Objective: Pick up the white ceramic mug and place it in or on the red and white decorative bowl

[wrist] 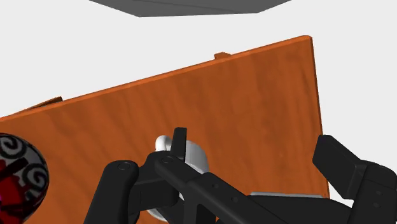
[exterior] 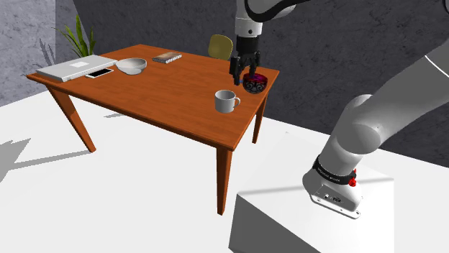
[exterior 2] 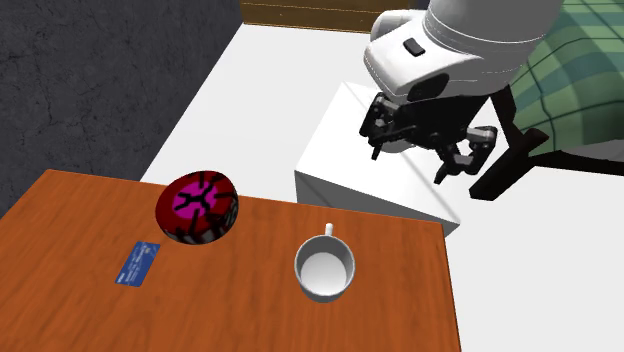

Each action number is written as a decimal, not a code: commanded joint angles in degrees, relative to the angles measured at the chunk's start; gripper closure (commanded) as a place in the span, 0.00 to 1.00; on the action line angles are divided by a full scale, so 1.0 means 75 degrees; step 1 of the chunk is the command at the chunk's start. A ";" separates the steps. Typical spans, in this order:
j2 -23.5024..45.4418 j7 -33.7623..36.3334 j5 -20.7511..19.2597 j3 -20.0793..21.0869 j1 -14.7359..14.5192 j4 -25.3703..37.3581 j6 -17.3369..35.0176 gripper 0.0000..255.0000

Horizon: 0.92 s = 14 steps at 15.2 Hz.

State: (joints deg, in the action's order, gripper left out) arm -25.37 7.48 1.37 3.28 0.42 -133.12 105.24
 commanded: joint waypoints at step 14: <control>0.4170 -0.0061 -0.0650 -0.0033 0.0162 0.1918 0.2097 0.00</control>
State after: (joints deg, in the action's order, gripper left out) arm 4.46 6.97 -3.23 3.05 1.64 -119.61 120.46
